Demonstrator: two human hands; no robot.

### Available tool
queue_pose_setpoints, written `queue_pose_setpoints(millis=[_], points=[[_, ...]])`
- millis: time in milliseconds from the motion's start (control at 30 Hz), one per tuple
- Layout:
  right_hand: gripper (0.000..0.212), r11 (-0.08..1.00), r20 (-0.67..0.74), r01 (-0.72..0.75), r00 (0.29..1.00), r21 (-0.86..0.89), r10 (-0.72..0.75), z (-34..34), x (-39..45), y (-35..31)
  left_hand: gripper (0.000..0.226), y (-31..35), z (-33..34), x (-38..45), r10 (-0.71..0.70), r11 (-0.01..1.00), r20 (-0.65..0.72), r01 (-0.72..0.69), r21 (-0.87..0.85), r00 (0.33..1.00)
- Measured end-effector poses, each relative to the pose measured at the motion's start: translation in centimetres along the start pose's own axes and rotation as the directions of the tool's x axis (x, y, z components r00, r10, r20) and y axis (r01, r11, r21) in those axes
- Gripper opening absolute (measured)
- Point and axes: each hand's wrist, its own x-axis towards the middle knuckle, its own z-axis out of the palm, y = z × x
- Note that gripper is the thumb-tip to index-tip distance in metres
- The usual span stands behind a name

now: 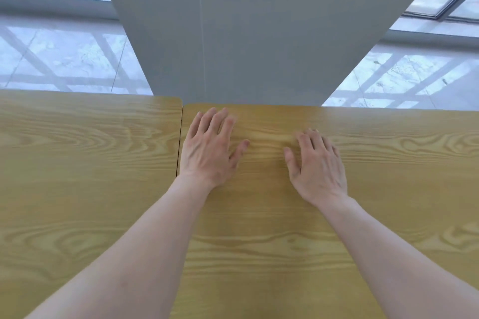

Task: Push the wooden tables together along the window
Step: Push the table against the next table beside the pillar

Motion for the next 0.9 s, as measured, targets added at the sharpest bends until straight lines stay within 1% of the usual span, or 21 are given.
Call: queue_pose_setpoints(millis=[133, 333, 400, 533, 667, 900], points=[[0.054, 0.999, -0.009, 0.017, 1.000, 0.041, -0.017, -0.1, -7.4, 0.4, 0.067, 2.6, -1.1, -6.9, -0.049, 0.999, 0.004, 0.049, 0.016, 0.999], [0.056, 0.996, -0.025, 0.043, 0.999, 0.078, -0.041, -0.3, -21.0, 2.4, 0.067, 7.7, -2.4, -20.5, -0.096, 0.995, -0.022, 0.096, 0.018, 0.995], [0.058, 0.995, -0.036, 0.050, 0.998, 0.083, -0.047, 0.2, -25.4, 3.1, 0.069, 9.6, -2.2, -25.0, -0.112, 0.993, -0.012, 0.113, 0.023, 0.994], [0.064, 0.994, -0.034, 0.074, 0.997, 0.075, -0.072, 1.6, -32.6, 4.5, 0.070, 12.3, -0.8, -32.8, -0.151, 0.988, 0.061, 0.150, 0.020, 0.987], [0.070, 0.995, -0.037, 0.092, 0.995, 0.041, -0.091, 3.0, -35.5, 5.0, 0.072, 12.6, 0.9, -37.1, -0.185, 0.983, 0.093, 0.185, 0.010, 0.978], [0.073, 0.998, -0.063, 0.063, 0.996, 0.003, -0.063, 3.8, -35.7, 4.7, 0.072, 12.1, 1.5, -37.4, -0.178, 0.983, 0.090, 0.180, -0.021, 0.980]])
